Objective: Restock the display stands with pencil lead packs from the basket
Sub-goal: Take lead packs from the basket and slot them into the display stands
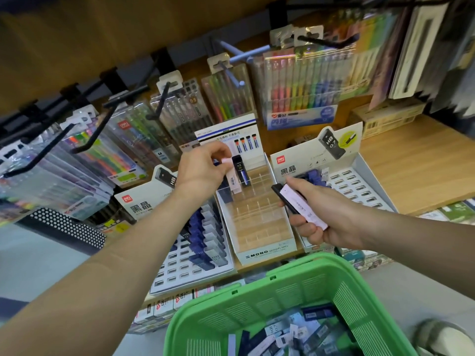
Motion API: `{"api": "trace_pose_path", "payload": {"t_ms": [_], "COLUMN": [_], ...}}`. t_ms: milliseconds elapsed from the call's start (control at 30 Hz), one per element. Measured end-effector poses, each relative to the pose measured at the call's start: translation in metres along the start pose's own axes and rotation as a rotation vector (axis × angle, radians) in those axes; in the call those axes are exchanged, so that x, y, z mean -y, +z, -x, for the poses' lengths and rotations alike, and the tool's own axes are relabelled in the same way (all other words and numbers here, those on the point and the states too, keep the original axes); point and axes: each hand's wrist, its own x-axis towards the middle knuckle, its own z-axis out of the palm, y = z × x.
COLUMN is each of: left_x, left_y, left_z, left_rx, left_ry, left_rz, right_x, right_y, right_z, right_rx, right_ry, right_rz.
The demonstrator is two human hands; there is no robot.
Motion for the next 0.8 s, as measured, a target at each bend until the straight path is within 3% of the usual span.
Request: {"api": "trace_pose_path", "payload": {"t_ms": [233, 433, 600, 700, 800], "left_x": [0.001, 0.003, 0.001, -0.012, -0.026], "left_y": [0.008, 0.011, 0.005, -0.004, -0.014], "left_z": [0.002, 0.000, 0.001, 0.020, 0.049], "left_rx": [0.041, 0.022, -0.006, -0.005, 0.285], "left_ry": [0.011, 0.151, 0.131, 0.078, 0.031], "left_rz": [-0.016, -0.224, -0.262, -0.002, 0.408], "right_x": [0.002, 0.004, 0.002, 0.003, 0.007], "right_y": [-0.002, 0.004, 0.009, 0.011, 0.015], "right_z": [0.000, 0.000, 0.003, 0.006, 0.007], "right_rx": [0.042, 0.043, 0.032, 0.027, 0.001], "right_ry": [0.011, -0.056, -0.103, -0.167, -0.208], "right_rz": [-0.049, -0.095, -0.064, -0.054, -0.056]}}
